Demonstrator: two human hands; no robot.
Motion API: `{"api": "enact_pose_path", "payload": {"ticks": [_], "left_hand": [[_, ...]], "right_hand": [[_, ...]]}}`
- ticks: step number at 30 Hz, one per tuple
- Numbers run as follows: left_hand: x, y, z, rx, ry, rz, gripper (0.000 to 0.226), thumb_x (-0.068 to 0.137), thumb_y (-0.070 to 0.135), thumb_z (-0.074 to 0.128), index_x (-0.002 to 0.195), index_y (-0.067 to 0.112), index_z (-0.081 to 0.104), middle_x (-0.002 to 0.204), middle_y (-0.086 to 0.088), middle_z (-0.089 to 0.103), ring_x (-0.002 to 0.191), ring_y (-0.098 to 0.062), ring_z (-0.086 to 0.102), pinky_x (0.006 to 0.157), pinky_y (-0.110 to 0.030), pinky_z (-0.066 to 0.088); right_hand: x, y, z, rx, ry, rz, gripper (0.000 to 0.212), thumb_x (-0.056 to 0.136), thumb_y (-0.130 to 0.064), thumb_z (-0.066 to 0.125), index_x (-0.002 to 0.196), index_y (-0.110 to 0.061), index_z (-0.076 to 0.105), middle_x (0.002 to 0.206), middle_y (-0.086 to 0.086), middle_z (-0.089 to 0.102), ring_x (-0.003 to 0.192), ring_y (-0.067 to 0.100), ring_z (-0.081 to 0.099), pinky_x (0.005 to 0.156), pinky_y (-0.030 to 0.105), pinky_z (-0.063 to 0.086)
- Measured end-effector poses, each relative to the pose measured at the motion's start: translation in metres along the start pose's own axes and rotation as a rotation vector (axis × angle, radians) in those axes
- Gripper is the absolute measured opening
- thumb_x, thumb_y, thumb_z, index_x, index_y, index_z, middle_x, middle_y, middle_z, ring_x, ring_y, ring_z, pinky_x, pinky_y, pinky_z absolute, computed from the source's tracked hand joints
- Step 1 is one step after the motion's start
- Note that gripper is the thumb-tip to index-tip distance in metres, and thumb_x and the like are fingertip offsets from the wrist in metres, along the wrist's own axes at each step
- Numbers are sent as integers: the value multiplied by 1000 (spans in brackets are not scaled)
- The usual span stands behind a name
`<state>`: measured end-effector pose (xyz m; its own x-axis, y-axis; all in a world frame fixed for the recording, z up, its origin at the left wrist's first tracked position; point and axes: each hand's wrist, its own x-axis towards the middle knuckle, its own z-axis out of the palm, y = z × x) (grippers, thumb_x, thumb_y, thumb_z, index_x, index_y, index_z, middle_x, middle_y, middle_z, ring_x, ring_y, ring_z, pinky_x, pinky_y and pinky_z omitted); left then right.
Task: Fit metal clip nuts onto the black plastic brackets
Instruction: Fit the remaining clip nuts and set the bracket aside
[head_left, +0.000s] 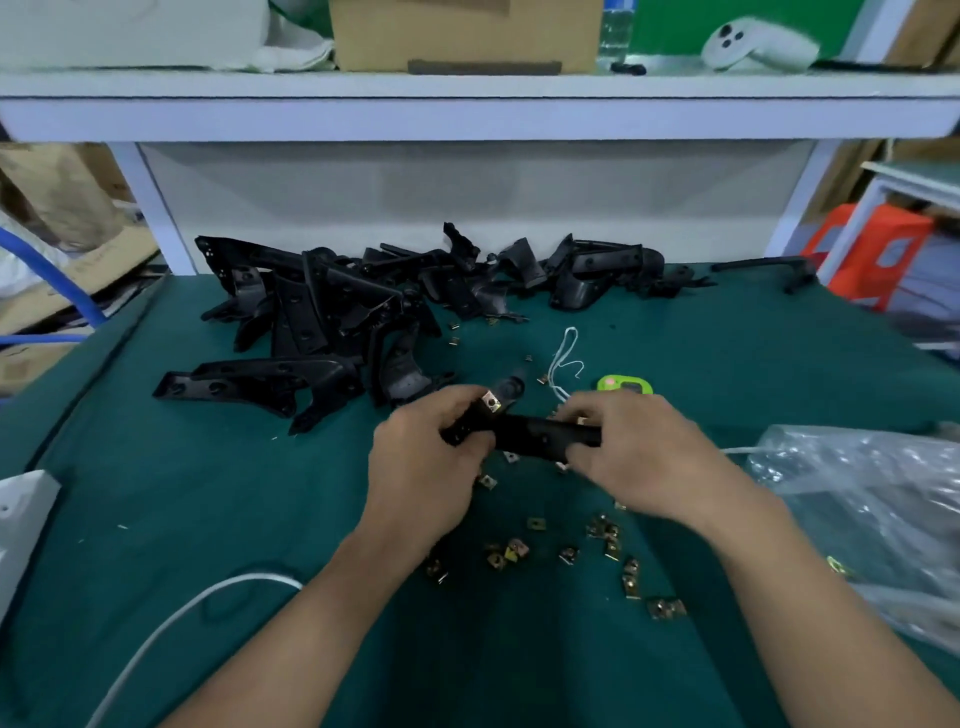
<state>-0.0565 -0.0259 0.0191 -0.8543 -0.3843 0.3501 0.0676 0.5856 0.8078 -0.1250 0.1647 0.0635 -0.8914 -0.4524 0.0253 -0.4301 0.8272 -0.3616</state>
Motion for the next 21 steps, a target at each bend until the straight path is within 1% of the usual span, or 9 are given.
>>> {"api": "enact_pose_path", "payload": {"ticks": [3,5,8,11,14,16,18,20,21], "left_hand": [[17,17,13,-233,-91,-117,30,80,19,84,83,47,75,85,27,74,83,10,67,73,-8,48],[28,38,27,-436,-171,-263,10,79,24,86,83,31,80,85,15,77,83,0,70,77,-19,49],[38,80,62,-588,-307,-367,11,79,30,86,86,23,82,91,4,80,89,-16,73,79,-32,52],[39,130,115,-728,-435,-410,7,84,23,81,89,19,81,89,6,80,79,-12,75,70,-28,55],[24,186,178,-809,-587,-392,7,90,12,72,91,15,78,84,4,78,73,-11,73,68,-23,56],[5,220,220,-726,-721,-266,9,89,9,73,92,14,79,82,5,77,74,-10,70,73,-22,55],[-13,247,256,-504,-879,-43,8,81,10,76,88,12,78,75,7,70,70,-12,61,67,-25,46],[-29,272,287,-299,-966,81,17,68,22,77,83,15,77,67,11,63,66,-12,55,61,-26,38],[-33,283,303,-238,-969,92,16,62,26,77,78,21,76,66,14,64,66,-11,56,62,-24,41]], "right_hand": [[-20,32,-35,307,63,79,18,82,-21,73,93,-35,73,75,-12,71,60,4,62,58,17,47],[-42,49,-49,731,176,131,15,85,-7,71,89,-21,75,70,-2,71,54,13,63,58,23,51],[-75,72,-59,1235,424,305,14,93,-3,64,91,-10,75,77,13,66,57,25,67,54,25,55],[-111,102,-68,1514,541,430,15,98,-8,58,103,-4,71,83,19,72,65,28,71,56,28,57],[-153,143,-79,1668,683,505,18,98,-7,56,108,3,68,93,21,75,75,31,73,63,30,59],[-182,172,-85,1731,853,585,18,97,-3,54,103,7,67,92,23,75,74,32,74,61,30,60],[-212,202,-88,1770,1027,689,18,95,0,53,97,9,68,90,25,73,69,31,73,56,28,59],[-240,229,-86,1828,1121,767,17,95,1,53,94,11,66,88,26,72,65,30,73,53,28,58],[-250,242,-84,1874,1125,793,16,96,1,52,93,11,64,86,26,71,63,30,72,52,28,58]]}}
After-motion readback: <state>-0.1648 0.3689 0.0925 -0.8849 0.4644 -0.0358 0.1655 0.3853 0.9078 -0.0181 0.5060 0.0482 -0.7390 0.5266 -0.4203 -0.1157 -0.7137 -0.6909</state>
